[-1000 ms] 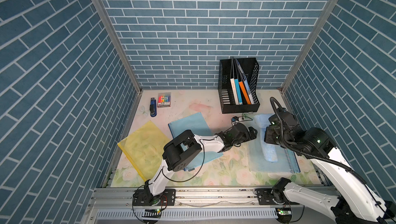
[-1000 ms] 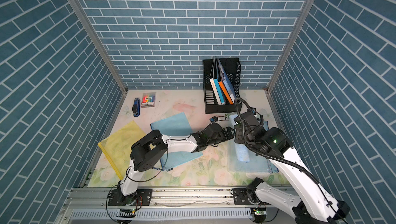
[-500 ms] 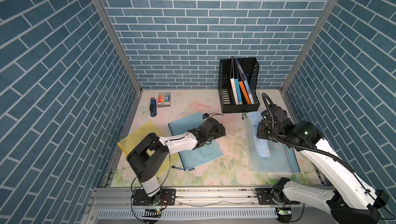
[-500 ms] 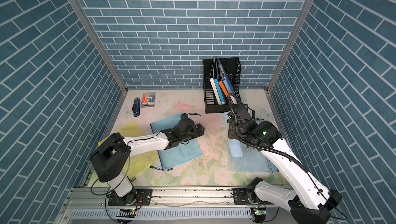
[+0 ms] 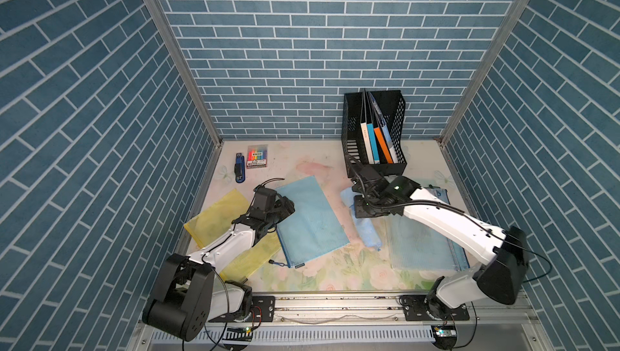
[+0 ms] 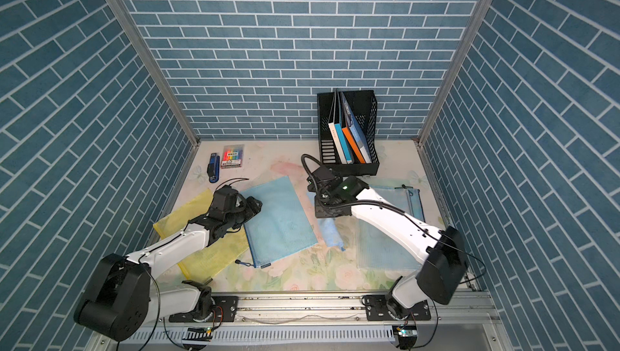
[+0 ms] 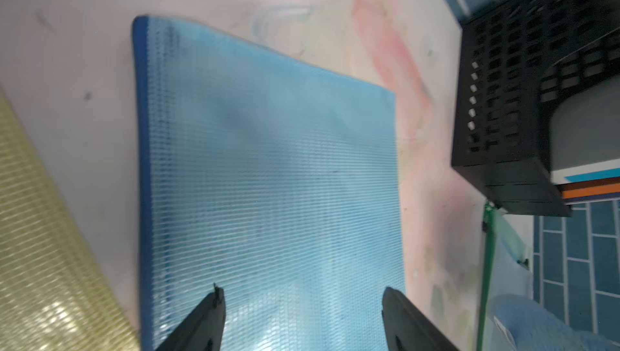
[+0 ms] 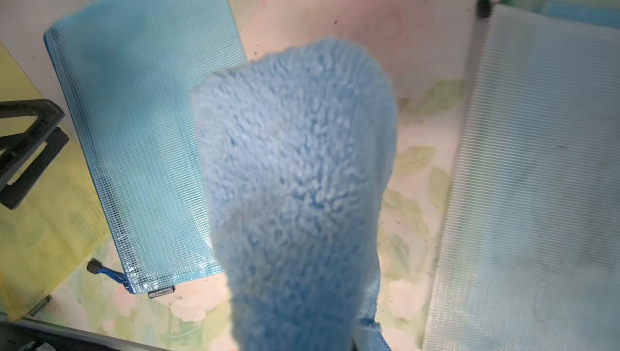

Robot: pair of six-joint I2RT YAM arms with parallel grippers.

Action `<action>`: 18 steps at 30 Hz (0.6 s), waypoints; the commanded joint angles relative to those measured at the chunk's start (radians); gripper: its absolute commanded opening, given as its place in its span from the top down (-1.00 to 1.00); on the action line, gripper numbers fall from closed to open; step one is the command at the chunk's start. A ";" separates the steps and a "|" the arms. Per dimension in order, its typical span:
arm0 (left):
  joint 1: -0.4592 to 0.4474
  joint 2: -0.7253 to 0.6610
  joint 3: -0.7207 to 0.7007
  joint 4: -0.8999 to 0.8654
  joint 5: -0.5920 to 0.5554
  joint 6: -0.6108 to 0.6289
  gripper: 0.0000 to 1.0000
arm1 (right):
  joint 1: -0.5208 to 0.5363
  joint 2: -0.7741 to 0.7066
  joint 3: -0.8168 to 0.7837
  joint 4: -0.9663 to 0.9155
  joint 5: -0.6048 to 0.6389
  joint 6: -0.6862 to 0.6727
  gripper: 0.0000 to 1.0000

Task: Wipe the document bag
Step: Move the document bag to the center of the board.

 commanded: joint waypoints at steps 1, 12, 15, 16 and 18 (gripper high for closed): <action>0.038 -0.018 -0.016 -0.057 0.042 0.061 -0.56 | 0.032 0.077 0.047 0.078 -0.050 -0.014 1.00; 0.101 -0.087 -0.116 -0.085 0.053 0.107 -0.59 | 0.109 0.333 0.145 0.147 -0.108 -0.015 1.00; 0.103 -0.051 -0.128 -0.045 0.082 0.106 -0.53 | 0.123 0.357 0.132 0.164 -0.117 -0.011 1.00; 0.103 -0.039 -0.130 -0.030 0.095 0.105 -0.51 | 0.128 0.362 0.122 0.173 -0.121 -0.008 1.00; 0.103 -0.024 -0.131 -0.015 0.105 0.105 -0.45 | 0.132 0.365 0.097 0.199 -0.127 0.004 1.00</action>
